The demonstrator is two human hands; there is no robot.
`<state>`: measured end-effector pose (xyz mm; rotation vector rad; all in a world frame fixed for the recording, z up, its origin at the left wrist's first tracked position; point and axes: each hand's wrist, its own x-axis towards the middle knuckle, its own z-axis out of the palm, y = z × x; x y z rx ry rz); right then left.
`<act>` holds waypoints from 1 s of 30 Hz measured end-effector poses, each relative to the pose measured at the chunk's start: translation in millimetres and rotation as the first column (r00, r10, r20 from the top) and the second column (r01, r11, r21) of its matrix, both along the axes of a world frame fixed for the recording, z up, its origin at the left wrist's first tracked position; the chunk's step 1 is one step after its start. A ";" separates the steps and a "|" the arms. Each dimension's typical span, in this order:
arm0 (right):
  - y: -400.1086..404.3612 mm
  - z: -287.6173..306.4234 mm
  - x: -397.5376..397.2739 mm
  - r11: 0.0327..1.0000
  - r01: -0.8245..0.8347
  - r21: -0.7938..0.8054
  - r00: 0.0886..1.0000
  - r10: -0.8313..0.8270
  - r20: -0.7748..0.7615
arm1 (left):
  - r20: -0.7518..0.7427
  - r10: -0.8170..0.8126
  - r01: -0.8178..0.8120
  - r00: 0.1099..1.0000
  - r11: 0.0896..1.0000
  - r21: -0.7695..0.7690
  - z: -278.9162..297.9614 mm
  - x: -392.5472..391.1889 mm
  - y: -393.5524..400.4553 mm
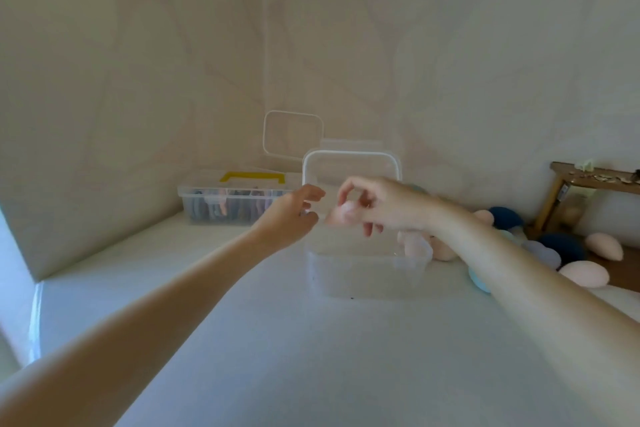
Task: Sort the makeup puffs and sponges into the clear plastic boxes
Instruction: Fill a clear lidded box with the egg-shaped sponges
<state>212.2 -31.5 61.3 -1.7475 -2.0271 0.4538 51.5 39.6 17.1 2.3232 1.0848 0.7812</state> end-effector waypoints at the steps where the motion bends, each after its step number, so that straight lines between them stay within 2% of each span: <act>1: 2.9 -5.2 -5.7 0.995 0.002 -0.101 1.000 0.002 0.031 | -0.007 -0.014 0.014 1.000 1.000 -0.011 0.9 -3.7 0.6; 3: 8.5 -16.0 -11.2 0.980 0.055 -0.193 0.998 -0.048 0.042 | -0.065 -0.060 0.060 0.996 0.998 -0.005 2.7 -10.5 1.3; 7: 14.9 -27.0 -18.3 0.975 0.143 -0.173 0.987 -0.127 0.096 | -0.211 -0.123 0.130 0.970 0.991 0.018 8.6 -13.8 2.6; 10: 18.2 -29.5 -23.5 0.976 0.132 -0.171 0.991 -0.132 0.006 | -0.339 -0.117 0.152 0.934 0.985 0.078 12.2 -8.8 4.4; 14: 16.3 -27.5 -21.1 0.965 0.175 -0.193 0.969 -0.204 -0.141 | -0.385 -0.096 0.146 0.918 0.984 0.102 11.7 -4.7 2.7; 16: 13.8 -26.2 -16.9 0.943 0.211 -0.256 0.891 -0.293 -0.346 | -0.385 -0.079 0.133 0.920 0.985 0.114 10.2 -2.5 2.1; 18: 12.5 -26.1 -14.5 0.930 0.188 -0.315 0.748 -0.343 -0.568 | -0.383 -0.071 0.130 0.921 0.983 0.129 9.3 -0.9 2.0; 20: 13.1 -28.0 -16.3 0.929 0.136 -0.345 0.663 -0.344 -0.665 | -0.380 -0.073 0.133 0.922 0.982 0.134 8.5 0.0 1.4; 21: 14.4 -31.2 -17.5 0.929 0.114 -0.352 0.673 -0.333 -0.660 | -0.373 -0.076 0.133 0.925 0.983 0.130 8.2 0.1 1.1; 23: 16.8 -39.0 -20.4 0.927 0.125 -0.354 0.783 -0.311 -0.539 | -0.349 -0.076 0.121 0.934 0.987 0.108 8.1 -0.9 0.0; 25: 17.6 -43.4 -21.5 0.931 0.197 -0.309 0.929 -0.278 -0.245 | -0.340 -0.082 0.122 0.937 0.988 0.098 8.1 -2.2 -0.1; 26: 17.5 -44.6 -21.6 0.937 0.215 -0.276 0.965 -0.246 -0.086 | -0.354 -0.083 0.127 0.931 0.986 0.104 8.2 -1.9 0.3; 28: 19.2 -46.1 -23.0 0.943 0.216 -0.255 0.976 -0.199 0.090 | -0.414 -0.068 0.133 0.908 0.983 0.129 9.7 0.0 1.0; 30: 20.5 -47.2 -26.4 0.937 0.232 -0.263 0.969 -0.198 0.149 | -0.499 -0.030 0.136 0.866 0.974 0.179 11.6 5.4 1.8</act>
